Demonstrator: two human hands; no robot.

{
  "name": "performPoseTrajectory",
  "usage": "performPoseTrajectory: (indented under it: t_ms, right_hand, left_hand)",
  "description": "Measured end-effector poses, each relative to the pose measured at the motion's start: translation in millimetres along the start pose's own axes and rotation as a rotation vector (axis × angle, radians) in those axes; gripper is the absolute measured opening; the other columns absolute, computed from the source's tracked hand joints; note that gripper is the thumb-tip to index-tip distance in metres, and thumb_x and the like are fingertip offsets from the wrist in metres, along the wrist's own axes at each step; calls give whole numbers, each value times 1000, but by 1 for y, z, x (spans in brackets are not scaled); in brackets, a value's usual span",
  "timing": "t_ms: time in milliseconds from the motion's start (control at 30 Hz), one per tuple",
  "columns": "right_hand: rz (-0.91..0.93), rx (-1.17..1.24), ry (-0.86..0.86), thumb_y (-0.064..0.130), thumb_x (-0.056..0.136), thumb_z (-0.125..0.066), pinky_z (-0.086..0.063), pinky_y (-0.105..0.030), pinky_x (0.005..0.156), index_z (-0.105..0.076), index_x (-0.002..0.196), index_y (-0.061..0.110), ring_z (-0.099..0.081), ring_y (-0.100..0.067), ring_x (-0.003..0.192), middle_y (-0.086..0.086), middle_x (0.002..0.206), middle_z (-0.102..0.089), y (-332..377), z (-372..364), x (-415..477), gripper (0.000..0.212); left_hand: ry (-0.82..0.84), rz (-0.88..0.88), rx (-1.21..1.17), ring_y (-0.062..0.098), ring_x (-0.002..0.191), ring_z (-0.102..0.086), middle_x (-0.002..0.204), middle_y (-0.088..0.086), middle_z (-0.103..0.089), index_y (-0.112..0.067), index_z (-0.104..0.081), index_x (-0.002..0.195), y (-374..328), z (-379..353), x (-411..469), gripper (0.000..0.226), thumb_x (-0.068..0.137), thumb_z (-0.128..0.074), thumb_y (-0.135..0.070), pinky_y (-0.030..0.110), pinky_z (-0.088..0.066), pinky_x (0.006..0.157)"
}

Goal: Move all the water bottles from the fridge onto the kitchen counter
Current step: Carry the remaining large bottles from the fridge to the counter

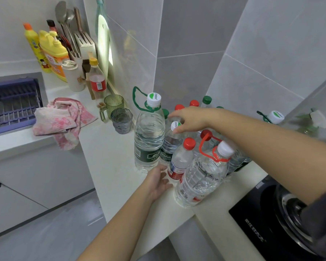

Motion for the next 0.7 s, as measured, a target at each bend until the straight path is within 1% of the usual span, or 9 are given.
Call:
performPoseTrajectory:
  t_ms: [67, 133, 167, 233, 300, 367, 500, 633, 700]
  right_hand:
    - [-17, 86, -48, 45, 96, -55, -39, -33, 102, -37, 149, 24, -52, -24, 125, -4, 142, -53, -3, 7, -19, 60]
    - [-38, 162, -84, 47, 96, -52, -42, -32, 99, -46, 142, 22, -55, -21, 119, -2, 136, -58, -5, 10, -39, 53]
    - [-50, 190, -99, 47, 97, -51, -43, -31, 99, -51, 139, 21, -56, -20, 117, -1, 132, -59, -5, 9, -49, 49]
    - [-68, 249, -139, 44, 98, -49, -45, -33, 97, -59, 129, 21, -59, -20, 111, 0, 123, -63, -5, 1, -63, 40]
    - [-72, 290, -218, 41, 99, -48, -45, -32, 91, -63, 121, 20, -59, -19, 106, 3, 110, -65, -4, -11, -72, 33]
    - [-71, 307, -328, 37, 100, -47, -44, -30, 84, -65, 115, 18, -59, -17, 99, 4, 102, -64, -3, -18, -77, 30]
    - [-45, 331, -495, 33, 99, -48, -50, -39, 89, -67, 111, 17, -62, -18, 98, 1, 106, -70, 0, -17, -78, 28]
    - [-49, 318, -510, 32, 99, -48, -52, -43, 86, -68, 106, 17, -63, -19, 95, 0, 102, -71, -1, -20, -80, 26]
    - [-58, 317, -512, 32, 99, -47, -52, -42, 86, -68, 107, 17, -63, -20, 96, 0, 103, -70, 0, -20, -81, 27]
  left_hand:
    - [33, 124, 103, 24, 75, -47, 112, 11, -39, -11, -45, 117, 9, 3, -7, 25, 95, -46, -21, 40, -46, 65]
    - [92, 225, 100, 42, 108, -55, 144, 18, -28, -12, -41, 136, 16, -1, -12, 47, 91, -51, -24, 47, -55, 71]
    - [105, 242, 81, 46, 122, -48, 150, 21, -20, -13, -44, 136, 17, -6, -16, 47, 91, -52, -21, 49, -57, 70]
    - [95, 234, 53, 46, 133, -37, 150, 24, -18, -10, -54, 116, 16, -15, -21, 26, 92, -49, -16, 52, -57, 69]
    - [77, 220, 45, 45, 128, -40, 142, 26, -24, -6, -54, 99, 15, -22, -24, 12, 94, -46, -13, 56, -52, 73]
    - [68, 204, 55, 43, 119, -45, 133, 27, -30, -3, -53, 96, 14, -22, -23, 13, 95, -44, -12, 57, -48, 80]
    - [46, 182, 77, 40, 97, -48, 112, 21, -41, -2, -50, 91, 12, -22, -20, 13, 94, -40, -10, 58, -45, 85]
    - [29, 179, 79, 45, 117, -44, 120, 21, -37, -2, -54, 101, 14, -19, -21, 17, 93, -42, -10, 58, -50, 81]
    - [21, 166, 107, 44, 104, -52, 118, 19, -39, -5, -52, 110, 17, -16, -24, 22, 91, -44, -13, 59, -54, 72]
Point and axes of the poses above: each hand's wrist, its own x-axis towards the middle knuckle, its own z-axis out of the back of the hand, y = z × x, the point moved 2 cm from there along x, towards the middle knuckle
